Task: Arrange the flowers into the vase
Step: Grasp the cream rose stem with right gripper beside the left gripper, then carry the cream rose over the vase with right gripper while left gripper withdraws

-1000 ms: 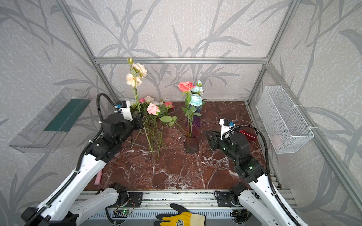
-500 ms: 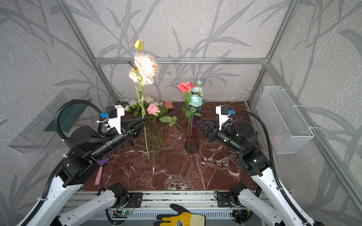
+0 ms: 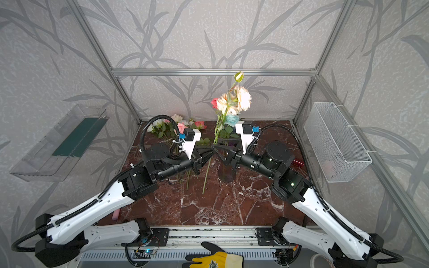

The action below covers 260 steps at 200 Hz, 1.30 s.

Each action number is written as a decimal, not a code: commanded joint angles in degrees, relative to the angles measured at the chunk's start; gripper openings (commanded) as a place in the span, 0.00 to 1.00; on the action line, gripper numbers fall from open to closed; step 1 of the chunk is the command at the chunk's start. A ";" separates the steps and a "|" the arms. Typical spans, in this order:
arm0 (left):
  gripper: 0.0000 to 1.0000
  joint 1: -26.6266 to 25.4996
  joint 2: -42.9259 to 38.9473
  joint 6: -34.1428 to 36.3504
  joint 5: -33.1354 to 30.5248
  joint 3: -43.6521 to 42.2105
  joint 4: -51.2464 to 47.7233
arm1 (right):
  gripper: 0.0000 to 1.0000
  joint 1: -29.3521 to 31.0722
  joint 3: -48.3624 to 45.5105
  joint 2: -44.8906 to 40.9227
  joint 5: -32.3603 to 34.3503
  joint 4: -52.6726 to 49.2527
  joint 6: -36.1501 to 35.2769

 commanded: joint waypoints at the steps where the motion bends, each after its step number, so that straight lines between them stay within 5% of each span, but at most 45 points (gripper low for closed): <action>1: 0.00 -0.78 -0.07 0.48 -1.31 2.45 4.60 | 0.45 0.30 -1.51 0.34 3.55 3.24 1.05; 60: 0.00 -1.16 -0.74 1.26 -2.92 1.31 5.93 | 0.43 0.24 -5.14 -0.91 10.40 4.60 4.26; 104: 0.00 -1.29 0.34 1.80 -0.87 1.57 7.69 | 0.42 0.21 -3.44 2.14 8.74 5.53 5.44; 187: 0.00 -1.38 0.30 3.45 0.61 1.05 8.31 | 0.01 0.12 -1.91 4.77 3.37 8.72 7.53; 203: 0.17 -1.38 -0.13 3.69 -0.34 0.54 8.38 | 0.00 0.12 -2.14 3.78 4.61 8.45 7.00; 224: 0.52 -1.38 -1.69 3.84 -2.32 -1.05 8.76 | 0.00 0.12 -1.10 2.72 6.72 6.58 3.97; 260: 0.59 -1.40 -10.60 4.09 -7.11 -8.24 7.69 | 0.02 0.04 3.32 -0.05 20.16 -1.87 -9.39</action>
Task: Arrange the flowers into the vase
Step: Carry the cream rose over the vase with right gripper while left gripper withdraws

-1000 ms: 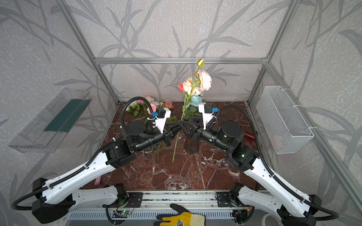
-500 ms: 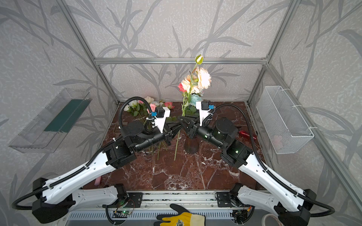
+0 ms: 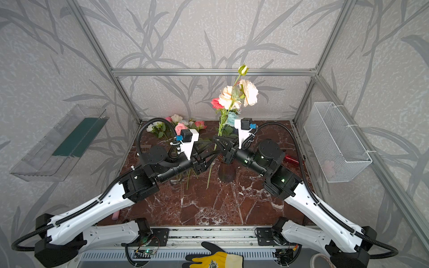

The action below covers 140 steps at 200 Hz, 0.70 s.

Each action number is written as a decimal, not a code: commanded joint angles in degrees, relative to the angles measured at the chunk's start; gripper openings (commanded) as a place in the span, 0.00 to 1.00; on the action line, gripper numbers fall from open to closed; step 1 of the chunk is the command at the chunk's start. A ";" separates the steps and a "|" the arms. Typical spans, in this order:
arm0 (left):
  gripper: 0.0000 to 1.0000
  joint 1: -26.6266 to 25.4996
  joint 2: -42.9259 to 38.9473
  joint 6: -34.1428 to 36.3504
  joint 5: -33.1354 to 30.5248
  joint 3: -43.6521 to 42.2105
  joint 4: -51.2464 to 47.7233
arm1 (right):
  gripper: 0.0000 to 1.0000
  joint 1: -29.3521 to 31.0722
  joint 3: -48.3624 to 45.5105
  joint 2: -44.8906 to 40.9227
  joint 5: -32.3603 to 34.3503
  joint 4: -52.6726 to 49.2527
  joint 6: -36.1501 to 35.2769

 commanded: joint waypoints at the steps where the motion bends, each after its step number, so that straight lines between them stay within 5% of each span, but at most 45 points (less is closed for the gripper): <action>1: 0.59 -0.29 -8.00 0.97 -4.07 -5.11 1.83 | 0.02 -0.01 4.30 -3.17 11.23 -5.34 -11.25; 19: 0.61 -0.20 -14.57 -0.55 -8.01 -10.53 2.82 | 0.02 -0.62 4.66 -4.72 18.11 -5.22 -17.20; 52: 0.61 -0.19 -22.12 -1.15 -13.52 -14.35 -1.59 | 0.02 -4.44 5.69 -5.14 20.83 -2.44 -20.17; 140: 0.61 -0.19 -26.17 -3.43 -18.13 -20.55 -2.83 | 0.02 -8.56 -0.20 3.41 22.91 10.41 -19.46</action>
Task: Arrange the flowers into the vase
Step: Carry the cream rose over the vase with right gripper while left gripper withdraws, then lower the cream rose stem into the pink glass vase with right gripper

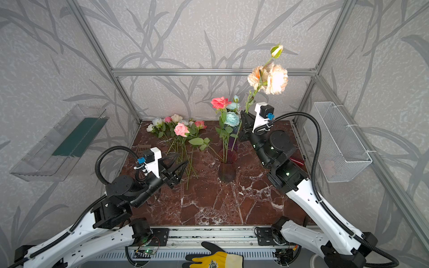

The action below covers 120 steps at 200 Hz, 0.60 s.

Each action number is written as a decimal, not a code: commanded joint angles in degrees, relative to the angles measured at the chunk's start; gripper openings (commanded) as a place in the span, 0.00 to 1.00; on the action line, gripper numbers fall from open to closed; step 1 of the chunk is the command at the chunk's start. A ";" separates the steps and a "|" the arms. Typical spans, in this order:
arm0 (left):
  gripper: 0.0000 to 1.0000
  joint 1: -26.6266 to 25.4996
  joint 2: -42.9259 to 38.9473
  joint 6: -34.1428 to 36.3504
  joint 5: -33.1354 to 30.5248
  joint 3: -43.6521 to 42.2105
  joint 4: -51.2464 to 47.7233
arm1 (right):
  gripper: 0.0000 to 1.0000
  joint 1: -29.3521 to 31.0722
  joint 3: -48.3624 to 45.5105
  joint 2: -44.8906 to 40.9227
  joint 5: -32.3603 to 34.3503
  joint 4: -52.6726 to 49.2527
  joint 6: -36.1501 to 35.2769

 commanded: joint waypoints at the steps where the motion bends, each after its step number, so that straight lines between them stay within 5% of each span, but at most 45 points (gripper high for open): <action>1: 0.61 -0.19 -1.05 -0.81 -2.13 -0.68 -0.58 | 0.02 -0.38 -2.80 0.85 1.18 4.67 0.01; 61: 0.61 -0.19 -0.86 -0.28 -3.40 -1.59 -0.99 | 0.06 -0.39 -13.11 0.04 0.82 4.49 7.46; 120: 0.63 -0.18 -0.42 -0.72 -4.33 -2.68 0.07 | 0.30 -0.39 -16.63 0.35 1.80 0.39 9.85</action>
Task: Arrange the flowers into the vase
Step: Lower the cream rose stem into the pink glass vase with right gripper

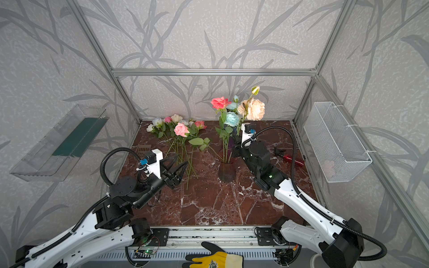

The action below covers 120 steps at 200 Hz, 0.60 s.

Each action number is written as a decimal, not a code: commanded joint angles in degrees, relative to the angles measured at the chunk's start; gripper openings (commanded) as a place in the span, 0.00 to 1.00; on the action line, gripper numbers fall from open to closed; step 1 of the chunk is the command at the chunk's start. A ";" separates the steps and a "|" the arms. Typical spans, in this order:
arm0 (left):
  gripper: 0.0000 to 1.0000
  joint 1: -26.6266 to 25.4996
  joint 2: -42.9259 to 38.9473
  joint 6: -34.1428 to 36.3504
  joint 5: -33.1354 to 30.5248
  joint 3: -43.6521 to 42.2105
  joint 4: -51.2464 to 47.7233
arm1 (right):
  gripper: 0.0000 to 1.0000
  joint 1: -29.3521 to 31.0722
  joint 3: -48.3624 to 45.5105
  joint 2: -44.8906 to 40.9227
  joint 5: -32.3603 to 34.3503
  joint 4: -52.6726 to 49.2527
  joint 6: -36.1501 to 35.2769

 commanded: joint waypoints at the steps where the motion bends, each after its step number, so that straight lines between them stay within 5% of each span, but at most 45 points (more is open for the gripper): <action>1: 0.63 -0.14 0.08 -0.61 -1.38 -0.75 0.95 | 0.31 -0.16 0.17 -1.07 1.06 -0.51 1.87; 120: 0.63 -0.10 1.07 -2.02 -1.66 -3.28 2.11 | 0.48 -0.20 7.79 3.37 -10.68 -18.92 3.18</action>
